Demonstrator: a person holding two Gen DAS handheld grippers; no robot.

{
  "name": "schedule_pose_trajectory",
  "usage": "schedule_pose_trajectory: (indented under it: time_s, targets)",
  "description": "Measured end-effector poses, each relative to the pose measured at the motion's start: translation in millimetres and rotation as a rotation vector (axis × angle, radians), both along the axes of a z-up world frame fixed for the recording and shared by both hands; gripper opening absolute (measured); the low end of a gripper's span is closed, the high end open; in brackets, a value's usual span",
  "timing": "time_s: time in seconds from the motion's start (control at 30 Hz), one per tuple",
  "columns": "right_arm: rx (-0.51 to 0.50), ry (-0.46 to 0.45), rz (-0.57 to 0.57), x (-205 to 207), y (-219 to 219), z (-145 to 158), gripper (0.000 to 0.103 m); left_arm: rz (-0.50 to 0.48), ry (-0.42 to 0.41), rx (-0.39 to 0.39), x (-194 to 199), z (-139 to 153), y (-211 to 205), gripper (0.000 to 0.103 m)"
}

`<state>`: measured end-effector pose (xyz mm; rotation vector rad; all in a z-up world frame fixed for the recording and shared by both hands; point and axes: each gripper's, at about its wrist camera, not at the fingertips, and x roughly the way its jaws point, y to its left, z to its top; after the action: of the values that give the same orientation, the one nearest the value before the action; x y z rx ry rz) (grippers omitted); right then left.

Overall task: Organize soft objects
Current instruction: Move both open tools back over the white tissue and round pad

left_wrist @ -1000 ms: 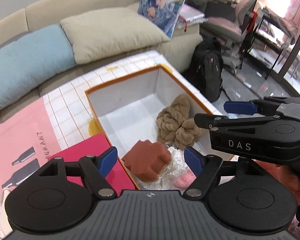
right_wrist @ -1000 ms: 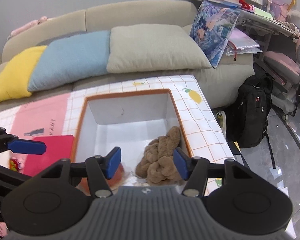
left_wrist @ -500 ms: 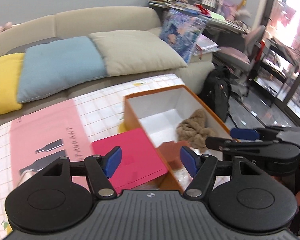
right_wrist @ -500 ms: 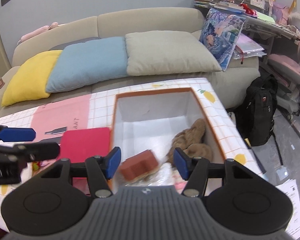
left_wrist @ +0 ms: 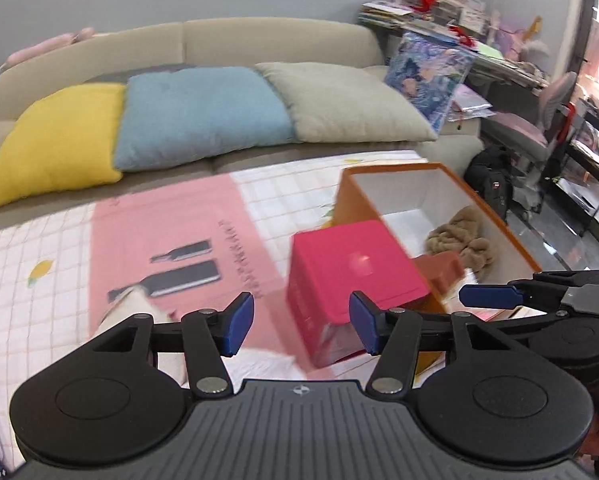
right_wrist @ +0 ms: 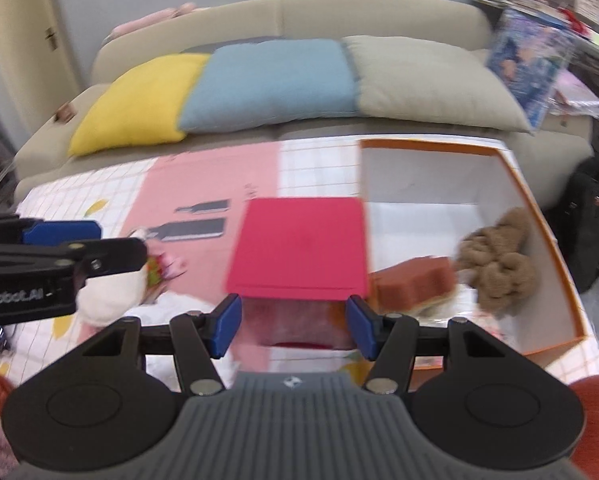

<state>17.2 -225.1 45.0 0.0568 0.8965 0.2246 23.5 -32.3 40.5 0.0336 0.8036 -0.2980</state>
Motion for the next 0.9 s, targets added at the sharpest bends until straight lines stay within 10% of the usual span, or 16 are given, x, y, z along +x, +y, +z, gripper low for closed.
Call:
schedule_pose_trajectory:
  time_s: [0.9]
  targets:
    - [-0.022, 0.241, 0.187, 31.3, 98.3, -85.7, 0.076, 0.216, 0.271, 0.0, -16.2, -90.3, 97.9, 0.065]
